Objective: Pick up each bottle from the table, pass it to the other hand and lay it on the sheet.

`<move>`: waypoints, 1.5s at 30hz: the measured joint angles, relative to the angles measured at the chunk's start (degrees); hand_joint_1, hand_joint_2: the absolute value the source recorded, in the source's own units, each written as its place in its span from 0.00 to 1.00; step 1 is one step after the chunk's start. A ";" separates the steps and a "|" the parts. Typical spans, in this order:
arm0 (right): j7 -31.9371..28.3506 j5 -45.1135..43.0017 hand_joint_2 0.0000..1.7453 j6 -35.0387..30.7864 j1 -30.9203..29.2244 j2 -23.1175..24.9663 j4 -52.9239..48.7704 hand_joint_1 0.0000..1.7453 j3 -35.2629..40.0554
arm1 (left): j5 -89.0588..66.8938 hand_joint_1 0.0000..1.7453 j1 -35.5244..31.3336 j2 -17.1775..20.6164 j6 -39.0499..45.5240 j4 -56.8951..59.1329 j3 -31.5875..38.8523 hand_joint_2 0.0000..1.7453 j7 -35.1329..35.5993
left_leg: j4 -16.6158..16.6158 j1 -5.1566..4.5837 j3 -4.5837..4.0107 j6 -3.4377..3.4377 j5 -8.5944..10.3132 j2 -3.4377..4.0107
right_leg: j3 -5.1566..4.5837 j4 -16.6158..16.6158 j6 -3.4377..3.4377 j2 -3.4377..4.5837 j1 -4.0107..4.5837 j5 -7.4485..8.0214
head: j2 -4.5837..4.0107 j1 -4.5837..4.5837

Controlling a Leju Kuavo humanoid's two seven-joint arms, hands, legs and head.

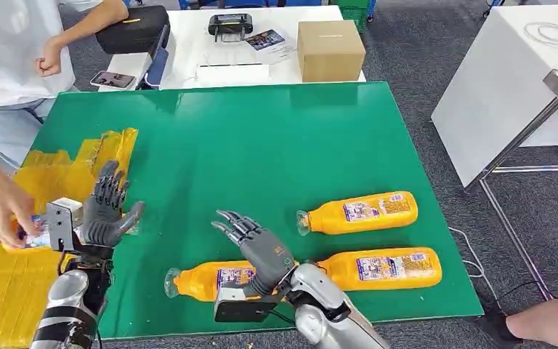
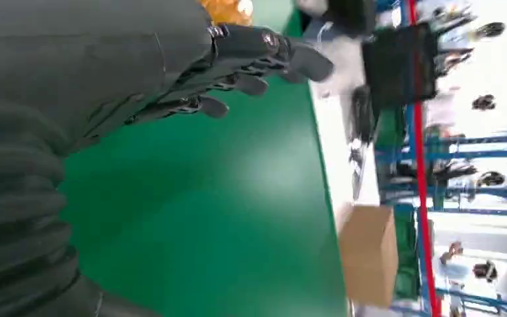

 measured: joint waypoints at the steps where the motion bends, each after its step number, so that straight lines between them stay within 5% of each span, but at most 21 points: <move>1: 0.09 0.29 1.00 0.13 -0.24 -0.26 0.64 0.00 0.51 | 0.73 0.00 0.00 -0.15 -0.53 0.02 -0.04 1.00 0.15 | 0.00 0.00 0.00 0.00 0.00 0.00 | -0.01 0.00 0.00 0.00 0.00 0.00 | 0.00 0.00; 27: 2.14 4.07 1.00 3.10 -7.78 -4.24 10.85 0.00 10.74 | 5.54 0.00 -1.94 -1.90 1.33 1.22 -1.55 1.00 0.61 | 0.00 0.00 0.10 0.01 0.01 0.00 | 0.09 -0.01 0.00 0.00 0.00 0.01 | 0.00 0.00; 45: 10.01 11.57 1.00 -3.57 -7.74 -4.26 12.29 0.00 11.32 | 5.64 0.00 -1.32 -2.43 1.44 1.18 -1.51 1.00 0.63 | 0.00 0.00 0.09 0.01 0.01 -0.01 | 0.11 -0.01 0.00 0.00 0.00 0.01 | 0.00 0.00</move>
